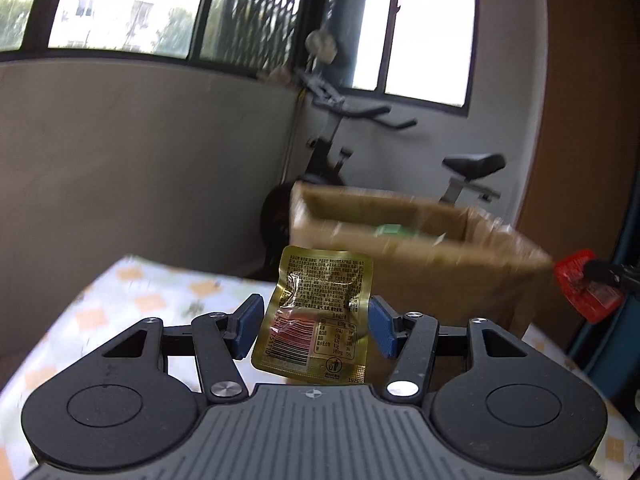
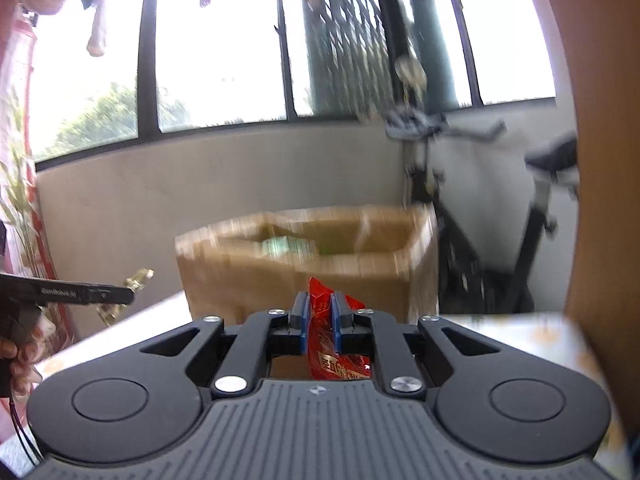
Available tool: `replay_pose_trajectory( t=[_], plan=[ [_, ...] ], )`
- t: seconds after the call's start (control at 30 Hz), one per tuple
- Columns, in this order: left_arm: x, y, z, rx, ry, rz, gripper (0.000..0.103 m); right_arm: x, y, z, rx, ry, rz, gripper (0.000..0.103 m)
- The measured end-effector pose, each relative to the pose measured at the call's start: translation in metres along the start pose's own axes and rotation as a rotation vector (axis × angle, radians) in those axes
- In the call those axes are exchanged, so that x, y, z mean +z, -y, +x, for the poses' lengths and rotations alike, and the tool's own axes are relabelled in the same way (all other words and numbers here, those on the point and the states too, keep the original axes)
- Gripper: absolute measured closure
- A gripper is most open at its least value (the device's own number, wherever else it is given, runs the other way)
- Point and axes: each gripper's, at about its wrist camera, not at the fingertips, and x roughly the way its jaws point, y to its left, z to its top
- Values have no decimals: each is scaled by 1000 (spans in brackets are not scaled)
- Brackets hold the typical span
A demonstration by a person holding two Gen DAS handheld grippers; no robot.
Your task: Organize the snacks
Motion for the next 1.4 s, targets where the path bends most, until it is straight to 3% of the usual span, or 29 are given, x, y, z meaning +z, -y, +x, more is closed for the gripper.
replay_pose_trajectory(
  t=[0.17, 0.3, 0.5, 0.6, 0.67, 0.73, 0.8, 1.17, 1.4],
  plan=[
    [45, 15, 16, -68, 82, 23, 43, 43, -1, 34, 33, 83, -65, 91],
    [74, 31, 50, -96, 88, 66, 43, 57, 9, 78, 32, 66, -26, 91],
    [84, 47, 118, -96, -6, 92, 43, 44, 30, 134, -41, -46, 25, 91],
    [78, 46, 139, -140, -71, 101, 42, 35, 34, 147, -91, -110, 33, 89],
    [74, 46, 149, -151, -108, 116, 33, 28, 36, 151, -105, -134, 52, 87],
    [69, 40, 147, -129, -103, 134, 25, 24, 36, 150, -113, -145, 57, 68],
    [65, 33, 143, -123, -88, 136, 24, 23, 32, 145, -123, -137, 46, 61],
    [61, -4, 93, -77, -66, 82, 24, 17, -5, 92, -89, -45, 19, 59],
    [32, -26, 62, -58, -108, 15, 25, -9, -31, 68, -56, -60, 13, 59]
  ],
)
